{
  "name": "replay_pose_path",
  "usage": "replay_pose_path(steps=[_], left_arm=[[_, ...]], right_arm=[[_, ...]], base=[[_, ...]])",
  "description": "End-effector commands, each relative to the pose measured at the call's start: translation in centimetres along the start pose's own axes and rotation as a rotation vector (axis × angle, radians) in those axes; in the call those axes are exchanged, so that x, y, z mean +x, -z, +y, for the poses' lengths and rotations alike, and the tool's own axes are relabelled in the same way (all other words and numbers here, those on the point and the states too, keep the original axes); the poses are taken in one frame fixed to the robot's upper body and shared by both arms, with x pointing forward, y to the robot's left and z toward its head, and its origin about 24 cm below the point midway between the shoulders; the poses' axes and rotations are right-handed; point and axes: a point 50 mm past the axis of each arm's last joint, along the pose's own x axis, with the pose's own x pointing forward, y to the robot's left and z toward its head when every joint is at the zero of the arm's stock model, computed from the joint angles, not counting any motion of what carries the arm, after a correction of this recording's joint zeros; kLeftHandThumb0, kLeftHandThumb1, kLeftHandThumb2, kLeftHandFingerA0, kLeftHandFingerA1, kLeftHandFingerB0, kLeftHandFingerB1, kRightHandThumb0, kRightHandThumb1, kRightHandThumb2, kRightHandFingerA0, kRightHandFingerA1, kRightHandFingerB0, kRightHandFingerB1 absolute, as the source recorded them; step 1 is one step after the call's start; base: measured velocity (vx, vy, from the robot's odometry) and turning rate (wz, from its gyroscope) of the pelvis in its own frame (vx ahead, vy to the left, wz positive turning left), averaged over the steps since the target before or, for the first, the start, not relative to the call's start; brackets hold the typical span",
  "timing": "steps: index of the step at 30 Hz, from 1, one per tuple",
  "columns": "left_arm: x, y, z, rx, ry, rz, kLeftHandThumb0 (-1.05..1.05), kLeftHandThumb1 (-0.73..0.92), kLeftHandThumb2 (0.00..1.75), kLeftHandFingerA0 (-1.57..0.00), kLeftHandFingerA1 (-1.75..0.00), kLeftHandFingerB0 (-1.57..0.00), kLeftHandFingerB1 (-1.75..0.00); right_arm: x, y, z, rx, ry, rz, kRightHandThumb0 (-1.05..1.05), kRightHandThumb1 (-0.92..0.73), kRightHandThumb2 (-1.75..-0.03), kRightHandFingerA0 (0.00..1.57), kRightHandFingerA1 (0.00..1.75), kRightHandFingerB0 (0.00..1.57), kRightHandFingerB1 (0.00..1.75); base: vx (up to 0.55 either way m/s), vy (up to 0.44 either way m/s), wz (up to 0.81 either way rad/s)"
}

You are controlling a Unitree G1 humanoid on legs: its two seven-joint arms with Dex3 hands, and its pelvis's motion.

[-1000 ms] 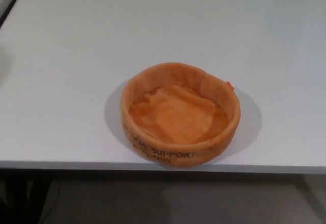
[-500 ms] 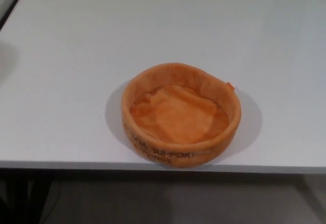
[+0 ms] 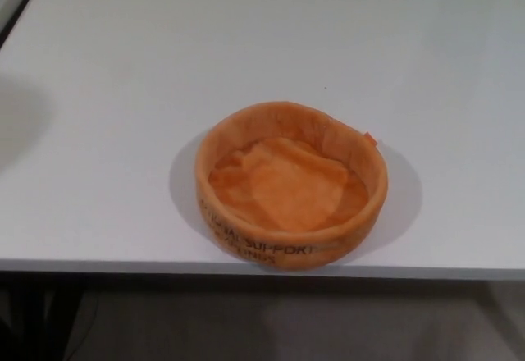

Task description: A soft plate is kept in the center of the table close to the robot and the robot uses its left hand to pick up the plate, turns it upside down and places it back on the table

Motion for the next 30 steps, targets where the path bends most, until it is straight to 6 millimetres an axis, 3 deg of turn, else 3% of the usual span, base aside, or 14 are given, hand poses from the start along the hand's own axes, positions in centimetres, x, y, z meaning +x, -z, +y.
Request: replay_pose_path(steps=[1, 12, 15, 16, 17, 18, 19, 20, 22, 23, 24, 25, 26, 30], left_arm=[[4.4, -2.4, 1.2, 0.041, -0.021, -0.143, -0.92, 0.82, 0.66, -0.26, -0.32, -0.22, -0.28], [12.7, -5.8, 0.2, 0.227, 0.128, -0.292, -0.92, 0.76, 0.64, -0.33, -0.33, -0.31, -0.31], [13.6, -5.8, -0.1, 0.263, 0.147, -0.309, -0.92, 0.76, 0.64, -0.34, -0.34, -0.31, -0.31], [14.1, -5.5, -0.6, 0.267, 0.155, -0.311, -0.85, 0.57, 1.02, -0.33, -0.5, -0.2, -0.41], [14.4, -5.4, -0.9, 0.269, 0.158, -0.313, -0.85, 0.57, 1.02, -0.33, -0.5, -0.2, -0.41], [15.2, -5.3, -1.7, 0.296, 0.198, -0.344, -0.89, 0.76, 0.64, -0.34, -0.4, -0.32, -0.32], [15.4, -5.4, -2.0, 0.309, 0.208, -0.351, -0.86, 0.59, 1.04, -0.3, -0.52, -0.21, -0.43], [15.6, -5.4, -2.2, 0.323, 0.215, -0.356, -0.86, 0.59, 1.04, -0.3, -0.52, -0.21, -0.43], [16.6, -5.7, -3.0, 0.362, 0.252, -0.361, -0.85, 0.56, 1.02, -0.3, -0.52, -0.25, -0.43], [16.8, -5.7, -3.1, 0.37, 0.255, -0.361, -0.93, 0.69, 0.66, -0.37, -0.43, -0.34, -0.32], [16.9, -5.7, -3.2, 0.373, 0.255, -0.361, -0.93, 0.69, 0.66, -0.37, -0.43, -0.34, -0.32], [17.8, -6.1, -3.6, 0.405, 0.282, -0.389, -0.92, 0.62, 1.04, -0.35, -0.53, -0.22, -0.41], [18.4, -6.3, -4.0, 0.426, 0.302, -0.406, -0.93, 0.66, 0.72, -0.37, -0.43, -0.33, -0.36], [19.7, -7.2, -5.3, 0.502, 0.367, -0.443, -0.83, 0.75, 0.64, -0.38, -0.4, -0.34, -0.32]], right_arm=[[0.0, -0.5, -0.7, -0.032, 0.001, -0.02, -0.61, -0.87, -0.66, 0.49, 0.51, 0.3, 0.3], [0.2, -0.6, -0.7, -0.011, -0.017, -0.013, -0.59, -0.86, -0.66, 0.48, 0.48, 0.3, 0.3], [0.2, -0.7, -0.6, -0.005, -0.019, -0.013, -0.59, -0.86, -0.66, 0.48, 0.48, 0.3, 0.3], [0.2, -0.7, -0.7, -0.015, -0.021, -0.011, -0.59, -0.86, -0.66, 0.47, 0.47, 0.29, 0.3], [0.2, -0.7, -0.7, -0.019, -0.022, -0.01, -0.59, -0.86, -0.66, 0.47, 0.47, 0.29, 0.3], [0.2, -0.6, -0.7, -0.019, -0.023, -0.013, -0.58, -0.86, -0.66, 0.48, 0.48, 0.3, 0.3], [0.2, -0.6, -0.8, -0.021, -0.022, -0.011, -0.59, -0.86, -0.66, 0.49, 0.48, 0.3, 0.3], [0.2, -0.6, -0.8, -0.025, -0.021, -0.008, -0.59, -0.86, -0.66, 0.49, 0.48, 0.3, 0.3], [0.2, -0.6, -0.8, -0.036, -0.023, -0.009, -0.59, -0.86, -0.66, 0.47, 0.48, 0.29, 0.3], [0.2, -0.6, -0.8, -0.035, -0.025, -0.008, -0.6, -0.86, -0.66, 0.46, 0.48, 0.29, 0.3], [0.2, -0.6, -0.8, -0.034, -0.025, -0.008, -0.6, -0.86, -0.66, 0.46, 0.48, 0.29, 0.3], [0.2, -0.6, -0.8, -0.031, -0.021, -0.008, -0.59, -0.86, -0.66, 0.49, 0.48, 0.3, 0.3], [0.2, -0.6, -0.8, -0.03, -0.019, -0.01, -0.58, -0.86, -0.66, 0.49, 0.49, 0.31, 0.3], [0.2, -0.6, -0.8, -0.045, -0.021, -0.011, -0.61, -0.86, -0.66, 0.49, 0.49, 0.3, 0.3]], base=[[0.0, 0.0, 0.0], [0.0, 0.0, 0.0], [0.0, 0.0, 0.0], [0.0, 0.0, 0.0], [0.0, 0.0, 0.0], [0.0, 0.0, 0.0], [0.0, 0.0, 0.0], [0.0, 0.0, 0.0], [0.0, 0.0, 0.0], [0.0, 0.0, 0.0], [0.0, 0.0, 0.0], [0.0, 0.0, 0.0], [0.0, 0.0, 0.0], [0.0, 0.0, 0.0]])
